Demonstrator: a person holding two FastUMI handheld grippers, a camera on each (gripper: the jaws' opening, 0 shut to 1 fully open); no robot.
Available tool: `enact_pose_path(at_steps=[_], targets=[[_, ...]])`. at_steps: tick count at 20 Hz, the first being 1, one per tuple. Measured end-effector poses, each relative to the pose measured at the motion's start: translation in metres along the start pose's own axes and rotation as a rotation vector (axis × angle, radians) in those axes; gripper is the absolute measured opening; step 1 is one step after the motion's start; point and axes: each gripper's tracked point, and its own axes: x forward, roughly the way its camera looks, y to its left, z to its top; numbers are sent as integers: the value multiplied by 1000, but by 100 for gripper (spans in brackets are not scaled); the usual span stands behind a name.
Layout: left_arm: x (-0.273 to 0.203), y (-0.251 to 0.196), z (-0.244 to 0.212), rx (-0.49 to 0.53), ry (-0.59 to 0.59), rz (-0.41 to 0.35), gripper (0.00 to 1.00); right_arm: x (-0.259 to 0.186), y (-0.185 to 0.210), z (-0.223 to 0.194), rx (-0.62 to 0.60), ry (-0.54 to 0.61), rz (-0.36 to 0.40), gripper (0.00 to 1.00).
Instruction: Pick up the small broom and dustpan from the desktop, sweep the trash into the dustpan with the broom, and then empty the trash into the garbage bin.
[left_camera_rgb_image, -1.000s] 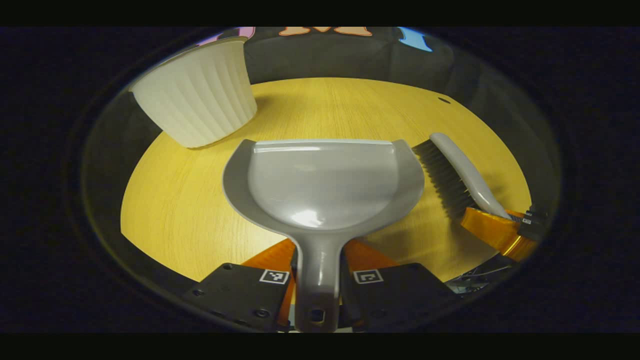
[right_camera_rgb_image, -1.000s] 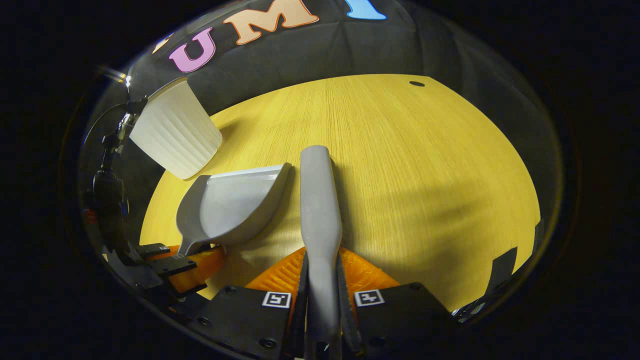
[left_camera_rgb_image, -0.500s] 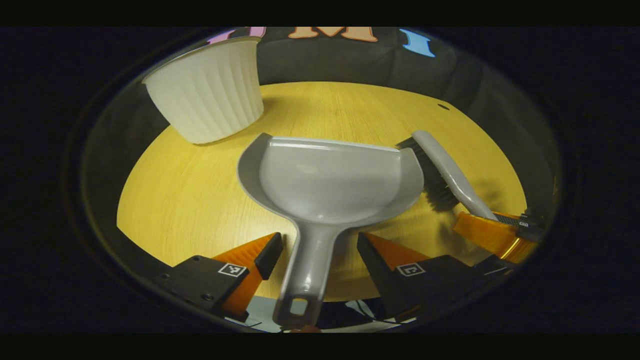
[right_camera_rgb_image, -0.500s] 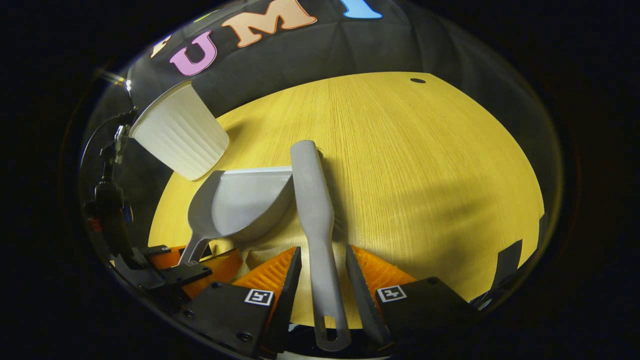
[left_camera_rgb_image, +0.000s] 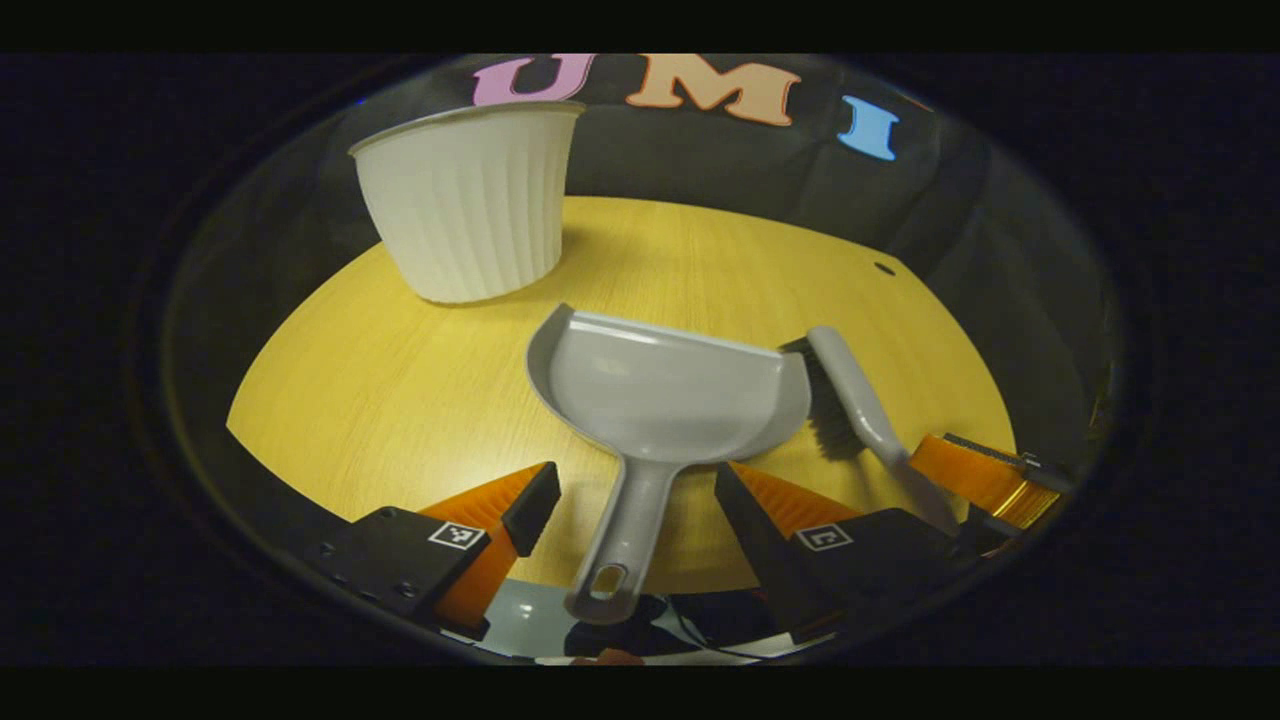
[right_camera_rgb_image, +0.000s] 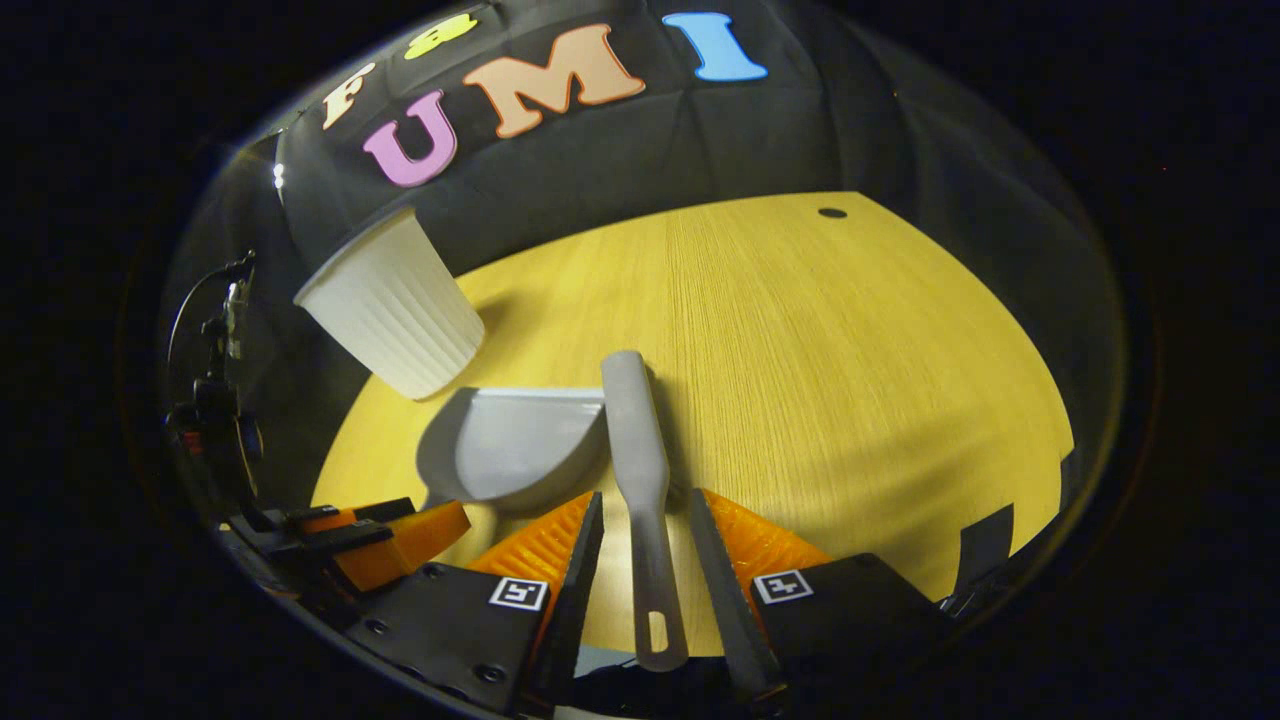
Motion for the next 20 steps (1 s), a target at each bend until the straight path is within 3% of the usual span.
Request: enact_pose_path(at_steps=[2,3,4,8,11,14,17,18,20], targets=[[-35,-4,28,22,-123,-9,97,-37,23,31,23,-132,83,60],[-56,-4,44,35,-192,-9,96,-66,31,50,25,-208,109,74],[-79,-5,60,48,-266,-12,96,-92,36,64,15,-283,124,70],[-166,-14,118,72,-557,-34,95,-180,64,107,-17,-566,166,100],[-205,-15,151,120,-766,-2,93,-226,67,125,-23,-723,136,98],[-224,-14,161,181,-852,24,93,-250,70,127,-33,-802,113,98],[-224,-18,161,174,-862,-5,94,-248,72,127,-11,-804,130,98],[-225,-16,162,166,-864,-16,93,-246,73,126,-4,-796,134,94],[-230,-17,167,156,-891,-34,93,-249,73,124,1,-793,132,98]])
